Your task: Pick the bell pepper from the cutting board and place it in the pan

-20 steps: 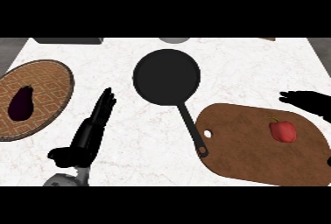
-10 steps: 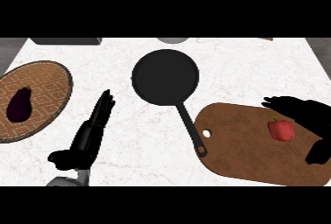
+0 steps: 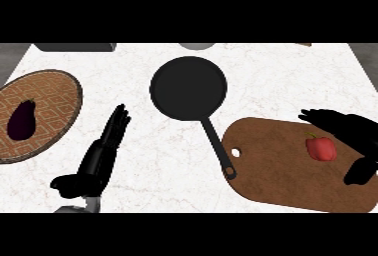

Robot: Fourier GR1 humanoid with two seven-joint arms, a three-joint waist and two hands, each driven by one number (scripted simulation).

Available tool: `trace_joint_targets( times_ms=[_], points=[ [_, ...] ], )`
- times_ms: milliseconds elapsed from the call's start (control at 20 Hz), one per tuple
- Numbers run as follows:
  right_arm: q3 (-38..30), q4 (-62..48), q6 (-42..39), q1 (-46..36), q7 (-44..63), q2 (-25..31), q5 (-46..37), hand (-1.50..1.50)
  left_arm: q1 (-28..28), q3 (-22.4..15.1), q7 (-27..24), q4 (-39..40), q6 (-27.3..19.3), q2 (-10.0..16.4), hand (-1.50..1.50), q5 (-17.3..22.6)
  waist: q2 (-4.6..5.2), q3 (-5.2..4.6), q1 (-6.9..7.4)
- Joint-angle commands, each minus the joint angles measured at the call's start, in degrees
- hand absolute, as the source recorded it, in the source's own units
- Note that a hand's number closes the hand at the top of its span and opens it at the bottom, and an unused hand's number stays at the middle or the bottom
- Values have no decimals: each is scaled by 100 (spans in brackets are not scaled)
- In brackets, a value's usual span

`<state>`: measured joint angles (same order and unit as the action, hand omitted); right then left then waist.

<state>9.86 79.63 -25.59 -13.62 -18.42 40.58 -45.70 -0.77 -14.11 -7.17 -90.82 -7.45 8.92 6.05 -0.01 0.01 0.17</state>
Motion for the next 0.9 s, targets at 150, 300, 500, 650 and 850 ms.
trace_joint_targets(
  times_ms=[150,300,500,650,850],
  points=[
    [-1,-843,266,-332,-181,-610,-625,-150,-352,409,383,-135,201,6,0,75,3,0,11],
    [-173,-1378,432,-380,-503,-461,-838,-150,-142,181,-31,236,102,-227,0,-269,11,1,11],
    [9,-1259,376,-344,-227,-792,-1214,-150,-655,360,168,543,140,-390,0,-261,7,-1,-13],
    [357,-1510,509,-447,-897,-360,-1567,150,-7,-36,609,-426,-62,-397,0,-422,-1,3,41],
    [295,-2349,1241,-741,-1106,-709,-1959,150,-139,117,144,60,48,-473,0,-469,12,2,31]
  ],
)
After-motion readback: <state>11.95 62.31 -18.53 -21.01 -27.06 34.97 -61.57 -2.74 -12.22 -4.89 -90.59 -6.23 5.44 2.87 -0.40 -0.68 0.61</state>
